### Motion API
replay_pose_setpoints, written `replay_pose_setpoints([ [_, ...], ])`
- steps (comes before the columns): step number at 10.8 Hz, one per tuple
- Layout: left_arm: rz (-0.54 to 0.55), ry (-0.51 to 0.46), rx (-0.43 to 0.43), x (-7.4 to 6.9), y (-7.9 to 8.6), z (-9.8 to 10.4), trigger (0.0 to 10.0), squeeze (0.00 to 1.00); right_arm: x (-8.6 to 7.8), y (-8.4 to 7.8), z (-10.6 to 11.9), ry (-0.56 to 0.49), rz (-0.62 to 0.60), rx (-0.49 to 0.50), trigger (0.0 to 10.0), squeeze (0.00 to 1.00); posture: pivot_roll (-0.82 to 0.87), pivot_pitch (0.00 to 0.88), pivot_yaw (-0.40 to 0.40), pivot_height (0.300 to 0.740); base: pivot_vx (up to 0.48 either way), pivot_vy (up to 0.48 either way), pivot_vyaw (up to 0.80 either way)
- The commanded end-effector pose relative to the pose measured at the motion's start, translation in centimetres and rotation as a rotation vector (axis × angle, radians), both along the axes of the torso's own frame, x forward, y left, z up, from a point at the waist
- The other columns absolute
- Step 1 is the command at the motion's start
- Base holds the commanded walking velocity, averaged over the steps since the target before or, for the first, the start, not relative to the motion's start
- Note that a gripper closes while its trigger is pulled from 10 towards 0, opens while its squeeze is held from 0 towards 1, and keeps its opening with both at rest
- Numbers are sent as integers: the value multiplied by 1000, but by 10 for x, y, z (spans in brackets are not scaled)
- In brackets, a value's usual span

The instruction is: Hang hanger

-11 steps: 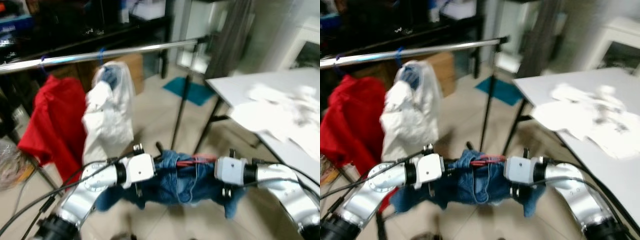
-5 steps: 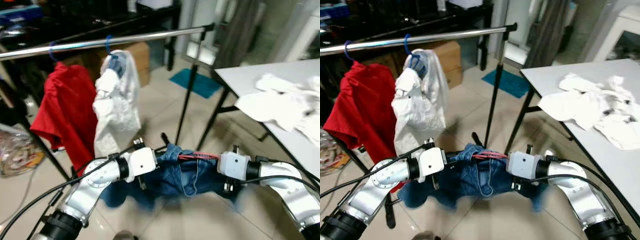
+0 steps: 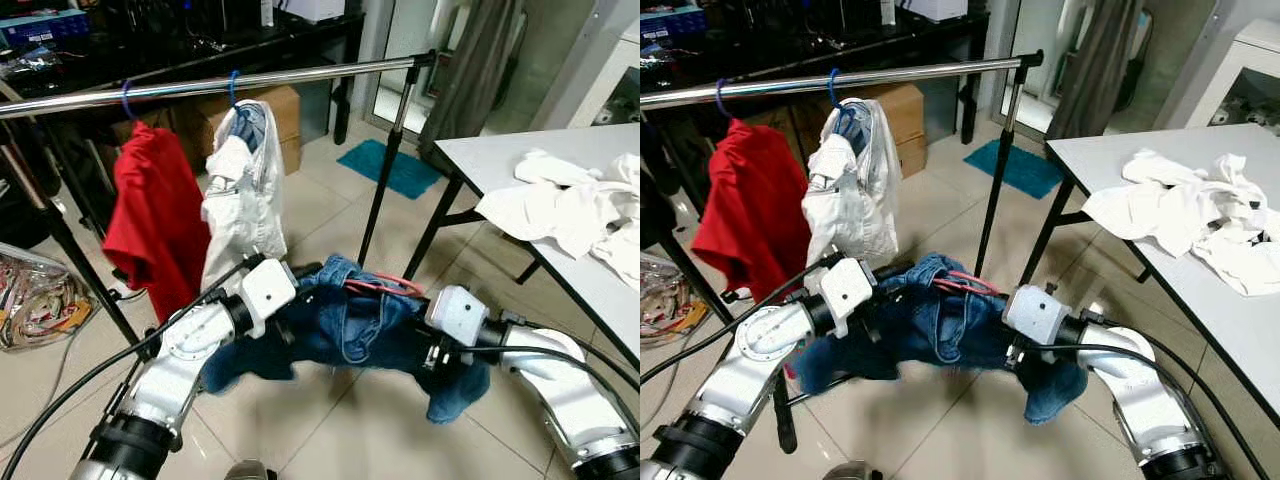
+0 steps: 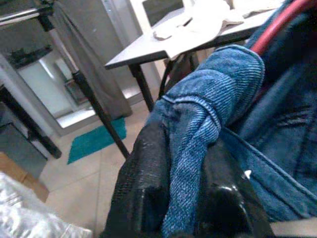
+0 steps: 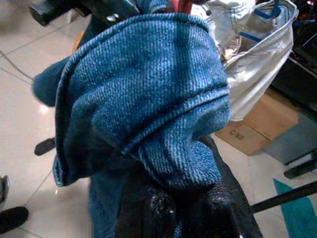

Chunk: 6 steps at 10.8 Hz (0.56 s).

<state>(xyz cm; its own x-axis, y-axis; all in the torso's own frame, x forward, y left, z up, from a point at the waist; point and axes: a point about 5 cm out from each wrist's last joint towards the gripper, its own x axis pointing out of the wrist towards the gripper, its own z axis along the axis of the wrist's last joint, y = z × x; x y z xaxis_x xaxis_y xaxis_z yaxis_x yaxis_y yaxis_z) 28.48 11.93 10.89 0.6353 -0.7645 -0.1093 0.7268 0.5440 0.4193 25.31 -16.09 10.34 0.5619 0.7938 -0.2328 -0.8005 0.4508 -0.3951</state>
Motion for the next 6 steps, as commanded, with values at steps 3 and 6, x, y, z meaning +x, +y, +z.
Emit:
replay_pose_setpoints([
  [3,181,-86,-148,16,2,18,10000,0,12,5,1,-13,-184,107,0,0,82,8,-45,723,0,0,0],
  [6,345,-112,-223,26,17,24,10000,0,34,1,15,-75,-468,273,0,0,83,10,-46,723,0,0,0],
])
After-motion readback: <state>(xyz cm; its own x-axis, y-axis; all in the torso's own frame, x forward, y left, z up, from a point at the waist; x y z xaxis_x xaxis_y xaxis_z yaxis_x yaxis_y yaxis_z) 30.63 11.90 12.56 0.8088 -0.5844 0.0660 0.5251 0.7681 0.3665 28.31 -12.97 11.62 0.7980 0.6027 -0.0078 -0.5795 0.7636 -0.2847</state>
